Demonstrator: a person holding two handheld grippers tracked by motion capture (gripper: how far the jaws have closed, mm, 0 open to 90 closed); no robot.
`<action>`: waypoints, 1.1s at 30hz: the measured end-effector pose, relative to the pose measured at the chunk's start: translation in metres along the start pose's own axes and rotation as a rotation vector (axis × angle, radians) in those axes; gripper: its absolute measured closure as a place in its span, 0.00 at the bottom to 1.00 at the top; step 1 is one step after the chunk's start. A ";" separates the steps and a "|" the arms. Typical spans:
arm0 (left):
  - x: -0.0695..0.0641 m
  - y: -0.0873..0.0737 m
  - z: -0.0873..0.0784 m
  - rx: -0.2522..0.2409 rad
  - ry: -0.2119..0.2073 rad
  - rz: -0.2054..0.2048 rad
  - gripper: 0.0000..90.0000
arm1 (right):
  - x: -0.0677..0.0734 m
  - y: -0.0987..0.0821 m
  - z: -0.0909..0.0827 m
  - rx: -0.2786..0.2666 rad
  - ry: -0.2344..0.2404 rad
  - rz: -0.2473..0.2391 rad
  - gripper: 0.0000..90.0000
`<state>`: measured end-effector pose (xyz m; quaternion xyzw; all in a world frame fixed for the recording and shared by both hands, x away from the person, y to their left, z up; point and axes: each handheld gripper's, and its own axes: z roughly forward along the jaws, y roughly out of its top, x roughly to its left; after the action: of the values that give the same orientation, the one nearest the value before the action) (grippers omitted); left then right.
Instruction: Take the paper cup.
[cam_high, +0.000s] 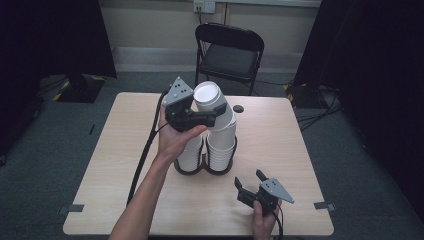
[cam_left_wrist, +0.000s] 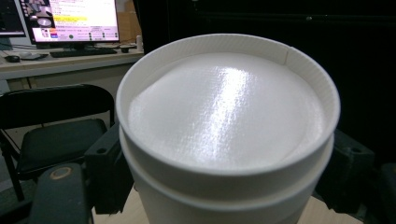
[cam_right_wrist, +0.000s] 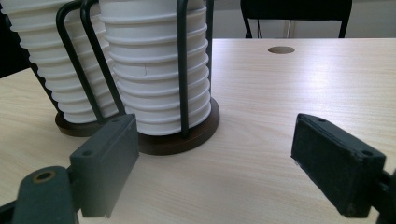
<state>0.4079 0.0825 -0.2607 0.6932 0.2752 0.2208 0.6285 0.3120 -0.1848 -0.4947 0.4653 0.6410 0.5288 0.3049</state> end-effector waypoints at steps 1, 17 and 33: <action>0.000 0.000 -0.002 -0.002 -0.001 0.003 0.23 | 0.000 0.000 0.000 0.000 0.000 0.000 0.16; -0.003 -0.011 -0.026 -0.007 -0.037 -0.019 0.23 | 0.000 0.000 0.001 0.004 -0.001 0.000 0.16; -0.018 -0.036 -0.042 -0.008 -0.050 -0.017 0.23 | 0.000 0.000 0.000 0.001 -0.002 -0.003 0.16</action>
<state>0.3634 0.1044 -0.2913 0.6936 0.2645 0.1989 0.6398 0.3121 -0.1843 -0.4947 0.4651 0.6418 0.5275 0.3060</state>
